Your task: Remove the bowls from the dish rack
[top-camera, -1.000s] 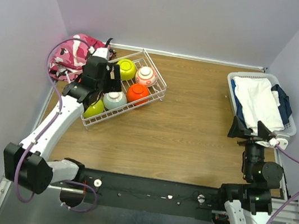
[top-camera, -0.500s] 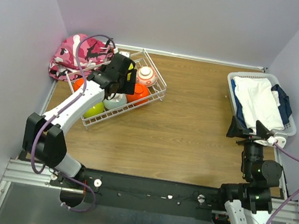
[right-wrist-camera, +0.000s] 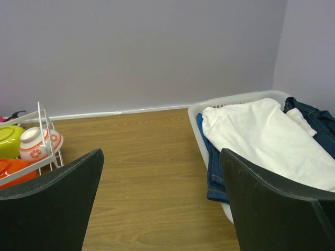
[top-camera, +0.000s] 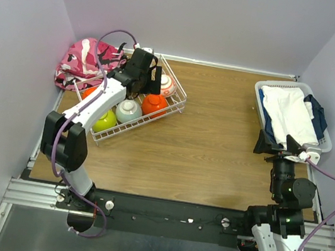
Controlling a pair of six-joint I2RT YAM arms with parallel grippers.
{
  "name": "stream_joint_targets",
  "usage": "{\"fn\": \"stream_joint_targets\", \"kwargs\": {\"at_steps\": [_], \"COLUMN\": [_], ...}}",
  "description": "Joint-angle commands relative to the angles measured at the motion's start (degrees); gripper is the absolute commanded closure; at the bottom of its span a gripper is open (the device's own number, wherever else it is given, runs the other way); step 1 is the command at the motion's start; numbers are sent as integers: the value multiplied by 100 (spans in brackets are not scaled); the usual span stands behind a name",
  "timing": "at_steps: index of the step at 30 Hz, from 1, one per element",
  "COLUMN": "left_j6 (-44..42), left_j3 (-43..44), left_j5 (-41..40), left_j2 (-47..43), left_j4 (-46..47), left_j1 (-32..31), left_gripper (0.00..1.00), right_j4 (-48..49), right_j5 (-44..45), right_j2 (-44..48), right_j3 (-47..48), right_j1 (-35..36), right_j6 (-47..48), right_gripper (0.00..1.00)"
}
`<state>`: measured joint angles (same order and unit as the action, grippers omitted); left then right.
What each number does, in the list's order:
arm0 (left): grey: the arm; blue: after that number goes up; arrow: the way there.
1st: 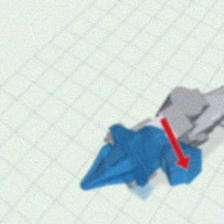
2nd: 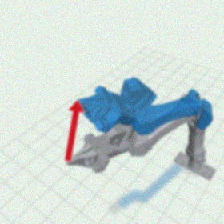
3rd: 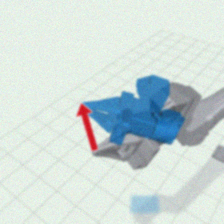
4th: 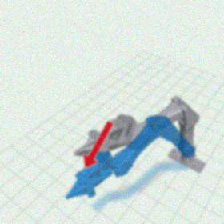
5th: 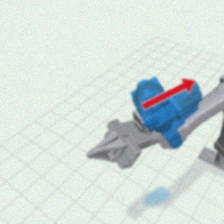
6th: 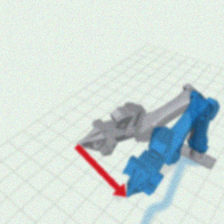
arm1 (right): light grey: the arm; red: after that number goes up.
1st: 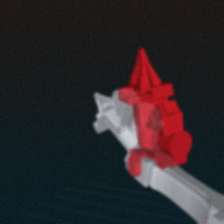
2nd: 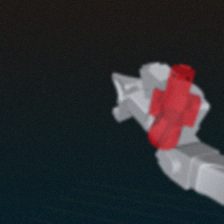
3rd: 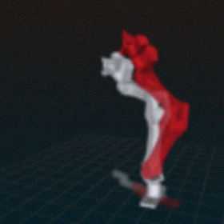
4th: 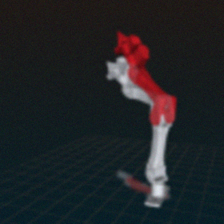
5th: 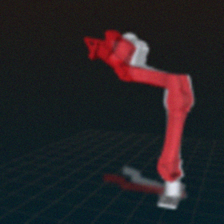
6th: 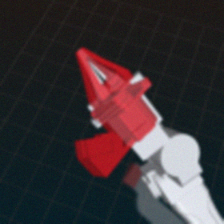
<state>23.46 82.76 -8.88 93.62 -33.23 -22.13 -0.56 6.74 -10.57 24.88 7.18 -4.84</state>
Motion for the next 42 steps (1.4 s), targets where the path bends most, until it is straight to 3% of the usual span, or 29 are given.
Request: {"fn": "stream_joint_targets", "kwargs": {"at_steps": [1,6,10,15,27,42], "left_j6": [-210,-194,158,-149,-158,-307], "left_j3": [494,768,452,583,487,3], "left_j5": [152,9,150,194,1696,3490], "left_j2": [366,595,517,648,1114,1307], "left_j4": [107,18,570,415,133,590], "left_j1": [165,244,393,402,499,1211], "left_gripper": [1,1,1,1,1,1], "right_j4": [-67,-76,-67,-67,-76,-85], "right_j5": [2,-6,11,11,20,11], "right_j2": [-24,-24,-7,-7,11,-50], "right_j3": [-54,-54,-54,-63,-63,-54], "right_j1": [47,47,47,38,38,38], "right_j6": [80,80,71,71,62,62], "right_gripper": [0,0,0,0,0,0]}}
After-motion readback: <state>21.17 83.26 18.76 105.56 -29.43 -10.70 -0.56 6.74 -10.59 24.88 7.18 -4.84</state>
